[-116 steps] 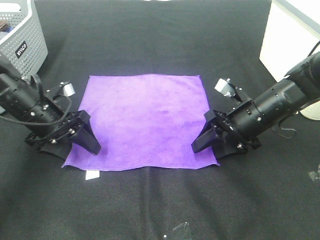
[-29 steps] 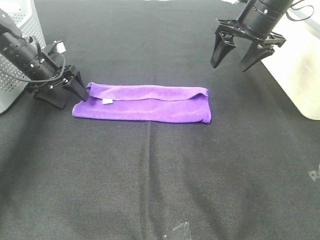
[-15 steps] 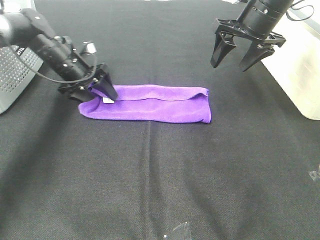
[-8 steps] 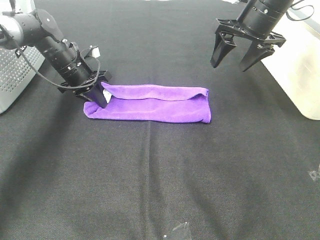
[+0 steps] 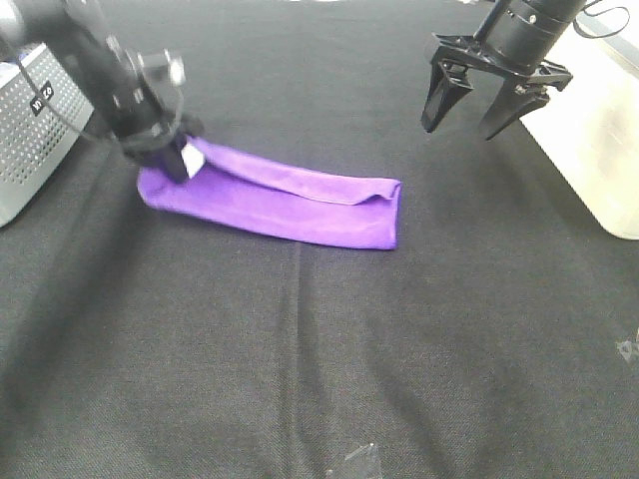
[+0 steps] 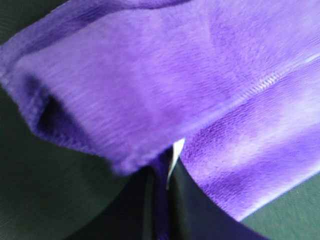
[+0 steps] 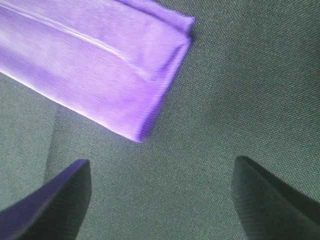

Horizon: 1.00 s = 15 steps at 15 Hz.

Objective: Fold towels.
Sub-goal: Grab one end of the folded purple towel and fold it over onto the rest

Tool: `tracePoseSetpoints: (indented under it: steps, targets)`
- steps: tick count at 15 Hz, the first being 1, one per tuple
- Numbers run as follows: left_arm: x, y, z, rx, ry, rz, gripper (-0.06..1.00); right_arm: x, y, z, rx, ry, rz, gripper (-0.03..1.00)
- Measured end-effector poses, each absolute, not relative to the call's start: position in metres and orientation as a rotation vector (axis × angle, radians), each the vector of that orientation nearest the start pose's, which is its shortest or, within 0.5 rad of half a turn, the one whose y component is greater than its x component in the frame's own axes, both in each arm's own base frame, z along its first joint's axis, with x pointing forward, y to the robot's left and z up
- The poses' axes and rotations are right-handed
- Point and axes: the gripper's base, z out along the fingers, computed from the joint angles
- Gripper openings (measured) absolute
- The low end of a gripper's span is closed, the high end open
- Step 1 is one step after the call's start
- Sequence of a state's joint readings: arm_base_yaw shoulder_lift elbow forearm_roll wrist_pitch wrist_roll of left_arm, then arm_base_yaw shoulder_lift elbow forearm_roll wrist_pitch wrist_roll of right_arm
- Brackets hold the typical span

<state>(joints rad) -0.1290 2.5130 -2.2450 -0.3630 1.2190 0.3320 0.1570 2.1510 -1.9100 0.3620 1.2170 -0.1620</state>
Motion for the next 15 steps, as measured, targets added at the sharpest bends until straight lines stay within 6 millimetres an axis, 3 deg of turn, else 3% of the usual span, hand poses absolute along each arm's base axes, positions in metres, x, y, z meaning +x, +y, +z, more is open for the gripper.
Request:
tracePoseSetpoints:
  steps: [1,4,7,9,15]
  targets:
    - [0.509,-0.099,0.165,0.536,2.82,-0.489,0.04,0.446,0.101,0.24,-0.329,2.875,0.514,0.75]
    - [0.506,-0.11,0.177,0.576,2.78,-0.526,0.04,0.445,0.101,0.243,-0.329,2.869,0.514,0.75]
    - [0.494,-0.153,0.178,0.721,2.745,-0.573,0.04,0.444,0.101,0.248,-0.331,2.858,0.511,0.75]
    - [0.482,-0.188,0.178,0.827,2.724,-0.596,0.04,0.437,0.099,0.27,-0.34,2.81,0.5,0.75]
    - [0.465,-0.253,0.156,0.884,2.699,-0.726,0.04,0.416,0.096,0.324,-0.355,2.688,0.487,0.75]
